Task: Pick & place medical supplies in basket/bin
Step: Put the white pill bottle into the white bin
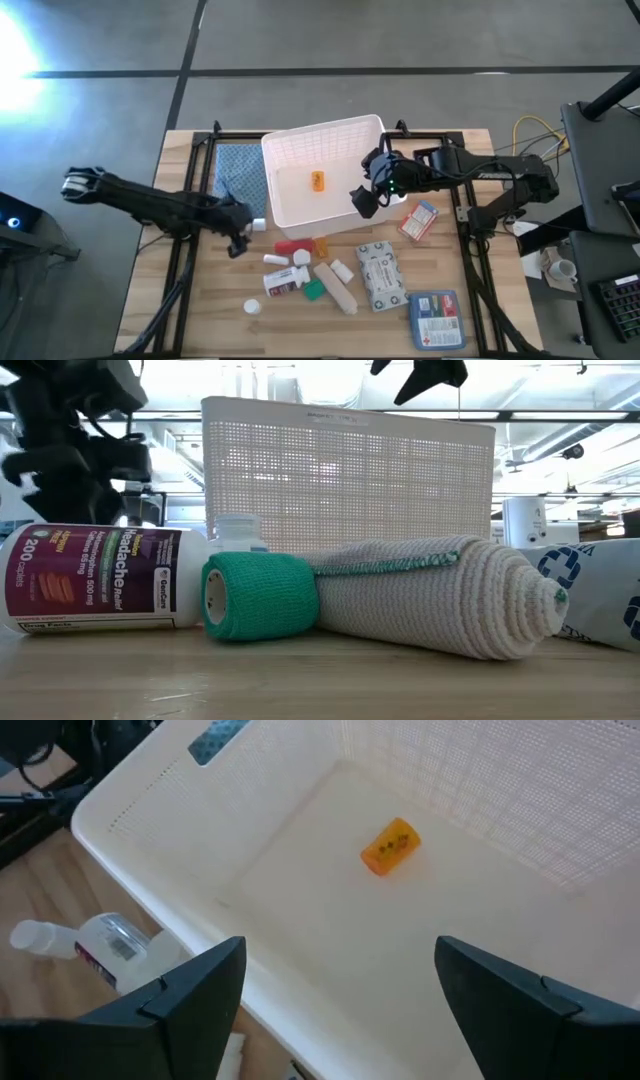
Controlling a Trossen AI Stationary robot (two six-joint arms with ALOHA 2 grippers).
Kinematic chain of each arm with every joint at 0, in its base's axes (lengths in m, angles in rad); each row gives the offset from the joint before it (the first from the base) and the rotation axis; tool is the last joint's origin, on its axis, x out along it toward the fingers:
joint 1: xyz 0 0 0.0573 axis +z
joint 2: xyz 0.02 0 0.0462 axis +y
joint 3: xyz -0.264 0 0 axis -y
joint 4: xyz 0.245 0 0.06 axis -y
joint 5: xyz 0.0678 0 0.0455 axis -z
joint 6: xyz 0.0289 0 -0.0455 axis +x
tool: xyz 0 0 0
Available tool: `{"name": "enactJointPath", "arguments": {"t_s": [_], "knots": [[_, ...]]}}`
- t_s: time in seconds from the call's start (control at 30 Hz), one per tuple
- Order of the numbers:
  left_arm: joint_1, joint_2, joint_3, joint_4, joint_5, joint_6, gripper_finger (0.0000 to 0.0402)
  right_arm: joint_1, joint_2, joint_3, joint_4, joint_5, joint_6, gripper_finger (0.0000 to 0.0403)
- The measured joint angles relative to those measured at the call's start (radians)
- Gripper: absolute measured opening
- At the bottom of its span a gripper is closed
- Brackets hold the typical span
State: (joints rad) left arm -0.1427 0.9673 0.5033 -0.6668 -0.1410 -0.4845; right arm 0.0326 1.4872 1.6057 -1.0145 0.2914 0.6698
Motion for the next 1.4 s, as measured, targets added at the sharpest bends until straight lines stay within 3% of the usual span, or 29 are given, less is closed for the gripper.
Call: {"name": "enactJointPath", "arguments": {"t_s": [0.23, 0.4, 0.57, 0.83, 0.97, 1.3, 1.4], "knots": [[-0.058, 0.160, 0.093, -0.007, -0.195, 0.060, 0.0281, 0.000, 0.001, -0.004, 0.000, 0.000, 0.001, 0.0313], [-0.060, 0.244, 0.099, -0.007, -0.208, 0.134, 0.0281, 0.000, 0.001, -0.006, 0.000, -0.001, -0.037, 0.0313], [-0.060, 0.319, 0.079, 0.004, -0.188, 0.135, 0.0281, -0.007, 0.002, -0.007, 0.000, 0.000, -0.079, 0.0313], [-0.060, 0.403, 0.090, 0.157, -0.016, 0.131, 0.0280, -0.049, 0.003, -0.007, -0.001, 0.000, -0.130, 0.0313], [-0.060, 0.417, 0.090, 0.172, 0.003, 0.104, 0.0276, -0.072, 0.003, -0.007, -0.001, -0.001, -0.153, 0.0313], [-0.058, 0.410, 0.089, 0.160, 0.040, 0.057, 0.0166, -0.114, 0.003, -0.007, -0.002, -0.002, -0.154, 0.0313], [-0.059, 0.391, 0.113, 0.097, 0.090, 0.003, 0.0162, -0.117, 0.003, -0.007, -0.001, -0.001, -0.165, 0.0313]]}}
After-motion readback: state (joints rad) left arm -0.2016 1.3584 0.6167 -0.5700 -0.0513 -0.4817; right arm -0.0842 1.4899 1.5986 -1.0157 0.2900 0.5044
